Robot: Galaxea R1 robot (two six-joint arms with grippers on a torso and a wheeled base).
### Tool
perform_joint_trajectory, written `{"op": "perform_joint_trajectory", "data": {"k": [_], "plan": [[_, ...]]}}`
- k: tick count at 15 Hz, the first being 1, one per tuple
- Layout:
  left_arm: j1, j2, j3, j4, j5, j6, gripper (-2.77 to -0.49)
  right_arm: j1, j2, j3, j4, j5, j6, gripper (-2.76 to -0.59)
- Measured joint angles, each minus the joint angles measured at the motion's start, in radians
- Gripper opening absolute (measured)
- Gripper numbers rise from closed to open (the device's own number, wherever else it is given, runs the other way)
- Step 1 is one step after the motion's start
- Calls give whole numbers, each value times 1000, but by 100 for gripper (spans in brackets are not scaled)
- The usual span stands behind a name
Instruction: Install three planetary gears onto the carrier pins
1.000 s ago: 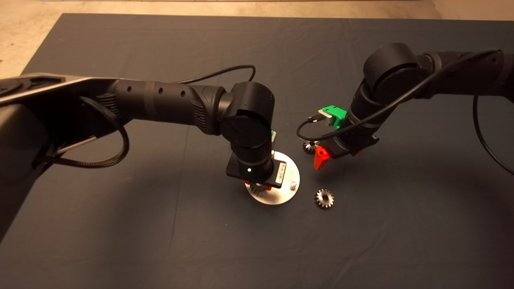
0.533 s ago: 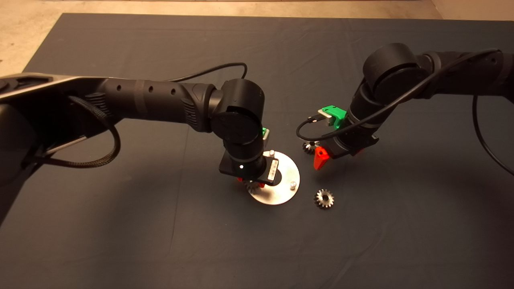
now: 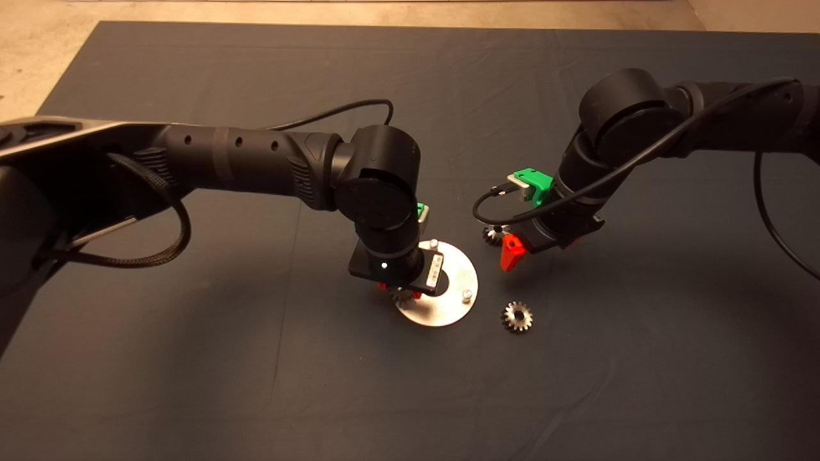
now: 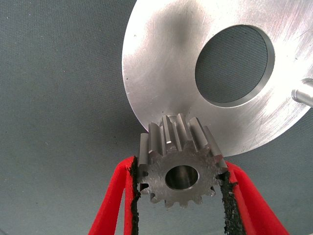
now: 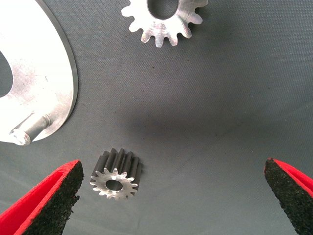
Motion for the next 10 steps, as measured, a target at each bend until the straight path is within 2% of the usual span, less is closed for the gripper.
{"op": "perform_joint_trajectory", "data": {"k": [6,9,10], "plan": [[0,0,0,0,-1,2,-233,0,0,0,0,0,0,-60],[0,-4,1,1,-1,2,-222,0,0,0,0,0,0,-60],[0,-5,1,1,1,2,-212,0,0,0,0,0,0,-60]]}}
